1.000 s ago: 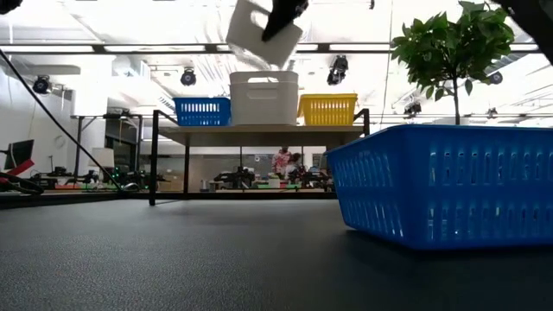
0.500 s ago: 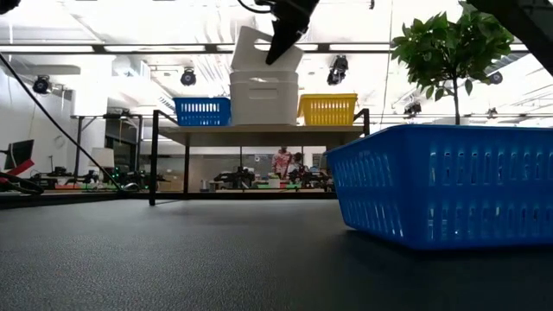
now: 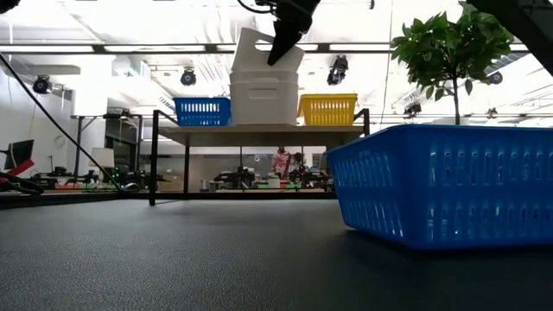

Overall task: Stack baskets on shelf by color
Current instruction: Stack the white bin on the white bins on the shelf, then stack the bottom blue bin on the blue bin on the shelf

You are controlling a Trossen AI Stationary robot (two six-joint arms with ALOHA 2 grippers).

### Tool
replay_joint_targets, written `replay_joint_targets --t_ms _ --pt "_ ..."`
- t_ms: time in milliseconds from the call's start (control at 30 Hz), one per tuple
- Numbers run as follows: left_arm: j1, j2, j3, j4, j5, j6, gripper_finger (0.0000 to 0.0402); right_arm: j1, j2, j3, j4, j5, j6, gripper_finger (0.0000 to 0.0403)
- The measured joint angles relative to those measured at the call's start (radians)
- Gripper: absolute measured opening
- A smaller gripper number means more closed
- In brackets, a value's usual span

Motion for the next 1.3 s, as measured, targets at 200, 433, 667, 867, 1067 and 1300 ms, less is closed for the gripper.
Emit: replay_joint_targets --t_ms 200,433,667,867,1067,1300 --pt "0.000 0.000 0.000 0.000 0.000 0.000 0.0001 0.000 -0.001 0.000 -0.009 0.000 0.019 0.0057" --pt "0.000 0.000 0.000 -0.002 0.000 0.000 0.0001 0.000 -0.002 0.004 -0.008 0.001 0.022 0.0097" --pt "0.000 0.000 0.000 -0.002 0.000 0.000 0.0001 0.003 -0.010 0.014 -0.007 0.001 0.027 0.0115" --pt "0.000 0.000 0.000 -0.001 0.000 0.000 0.0002 0.023 -0.044 0.014 -0.005 0.001 0.029 0.0113" --pt "0.000 0.000 0.000 0.000 0.000 0.000 0.0002 0.065 -0.087 0.014 -0.006 0.001 0.054 0.0090" --pt "0.000 0.000 0.000 0.000 0.000 0.000 0.0001 0.161 -0.143 0.014 -0.061 -0.001 0.157 0.0042"
